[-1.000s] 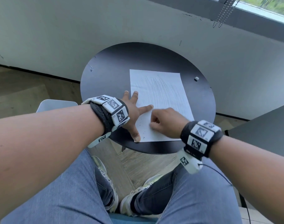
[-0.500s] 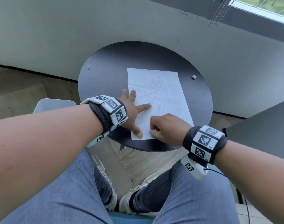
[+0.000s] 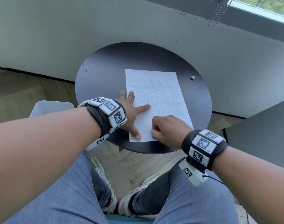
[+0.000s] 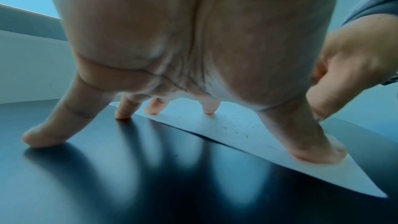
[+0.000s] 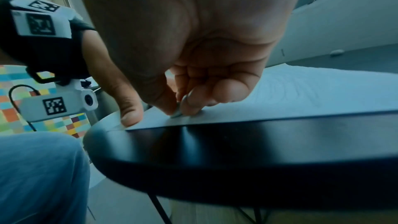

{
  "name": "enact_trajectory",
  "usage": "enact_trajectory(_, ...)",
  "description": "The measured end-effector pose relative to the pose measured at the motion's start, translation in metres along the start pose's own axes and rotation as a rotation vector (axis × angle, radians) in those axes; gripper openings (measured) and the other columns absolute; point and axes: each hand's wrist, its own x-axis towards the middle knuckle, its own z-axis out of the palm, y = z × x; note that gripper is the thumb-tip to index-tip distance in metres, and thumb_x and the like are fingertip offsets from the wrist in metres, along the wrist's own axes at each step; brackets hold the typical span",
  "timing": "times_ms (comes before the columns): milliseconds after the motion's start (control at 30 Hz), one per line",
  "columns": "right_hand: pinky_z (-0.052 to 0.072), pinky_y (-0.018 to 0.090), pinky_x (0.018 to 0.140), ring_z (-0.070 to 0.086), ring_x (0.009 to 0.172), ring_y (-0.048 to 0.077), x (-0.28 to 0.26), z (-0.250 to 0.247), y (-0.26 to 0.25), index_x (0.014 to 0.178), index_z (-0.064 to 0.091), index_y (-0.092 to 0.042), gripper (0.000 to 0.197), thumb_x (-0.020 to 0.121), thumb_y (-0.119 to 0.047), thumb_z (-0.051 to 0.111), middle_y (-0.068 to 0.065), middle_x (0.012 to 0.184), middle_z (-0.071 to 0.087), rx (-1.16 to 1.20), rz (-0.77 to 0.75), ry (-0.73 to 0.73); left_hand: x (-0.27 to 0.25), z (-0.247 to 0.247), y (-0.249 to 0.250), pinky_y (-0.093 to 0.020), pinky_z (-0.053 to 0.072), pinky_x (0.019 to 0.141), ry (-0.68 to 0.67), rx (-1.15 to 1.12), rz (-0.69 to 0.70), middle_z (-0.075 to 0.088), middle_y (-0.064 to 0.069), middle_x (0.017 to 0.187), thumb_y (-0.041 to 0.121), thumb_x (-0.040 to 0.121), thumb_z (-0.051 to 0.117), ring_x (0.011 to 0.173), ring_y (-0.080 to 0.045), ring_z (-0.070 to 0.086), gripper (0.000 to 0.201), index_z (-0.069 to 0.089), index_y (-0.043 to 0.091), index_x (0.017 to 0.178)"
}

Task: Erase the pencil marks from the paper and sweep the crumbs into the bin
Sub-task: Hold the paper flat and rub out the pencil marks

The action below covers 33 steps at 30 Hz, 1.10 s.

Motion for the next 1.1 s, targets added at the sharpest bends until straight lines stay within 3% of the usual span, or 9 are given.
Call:
enact_trajectory(333,0.053,0.037,0.07,0.06,0.082,0.023,0.069,-0.033,0.019,0.091,0.055,-0.021,0.01,0.093,-0.028,0.048,0.0,0.093,0.061,0.027,0.192,0.096,-0.001,-0.002,-0.001,-0.077,0.024,0.109,-0.009,-0.009,0.012,-0.028,-0.014,0.166,0.084,0.065,0.072,0.152,-0.047,-0.022,0.128,-0.018,0.059,0.152)
enact_trajectory(433,0.051,0.035,0.069,0.059,0.08,0.021,0.056,-0.03,0.013,0.091,0.055,-0.02,0.01,0.094,-0.028,0.049,-0.001,0.089,0.06,0.039,0.145,0.085,-0.002,-0.003,0.0,-0.076,0.024,0.11,-0.006,0.001,0.009,-0.027,-0.014,0.166,0.084,0.065,0.071,0.152,-0.047,-0.021,0.127,-0.018,0.059,0.153)
enact_trajectory(600,0.049,0.036,0.065,0.056,0.074,0.02,0.001,-0.004,-0.007,0.084,0.051,-0.023,0.012,0.093,-0.032,0.05,-0.004,0.076,0.058,-0.007,-0.071,-0.042,-0.002,-0.001,0.0,-0.076,0.024,0.11,-0.01,-0.003,0.011,-0.028,-0.014,0.166,0.086,0.063,0.071,0.152,-0.047,-0.022,0.129,-0.019,0.059,0.152)
enact_trajectory(733,0.048,0.033,0.065,0.058,0.076,0.021,0.022,-0.017,0.008,0.086,0.054,-0.021,0.012,0.093,-0.03,0.051,-0.002,0.08,0.06,0.023,0.009,0.004,-0.002,-0.002,0.0,-0.077,0.023,0.11,-0.015,-0.017,0.016,-0.03,-0.013,0.166,0.084,0.065,0.072,0.152,-0.046,-0.023,0.128,-0.019,0.059,0.152)
enact_trajectory(900,0.054,0.04,0.078,0.057,0.089,0.023,0.063,-0.042,0.025,0.093,0.06,-0.016,0.012,0.093,-0.024,0.051,0.001,0.093,0.063,0.006,0.133,0.067,0.001,0.0,-0.003,-0.078,0.024,0.108,-0.01,-0.033,0.02,-0.031,-0.011,0.165,0.084,0.063,0.073,0.152,-0.045,-0.022,0.127,-0.017,0.063,0.15)
enact_trajectory(1100,0.047,0.033,0.063,0.058,0.075,0.02,0.016,-0.018,0.013,0.085,0.055,-0.023,0.011,0.092,-0.03,0.051,-0.004,0.08,0.059,0.01,-0.01,-0.021,0.0,0.001,-0.007,-0.078,0.025,0.108,-0.014,-0.025,0.05,-0.035,0.001,0.165,0.082,0.062,0.076,0.152,-0.046,-0.021,0.129,-0.015,0.063,0.151)
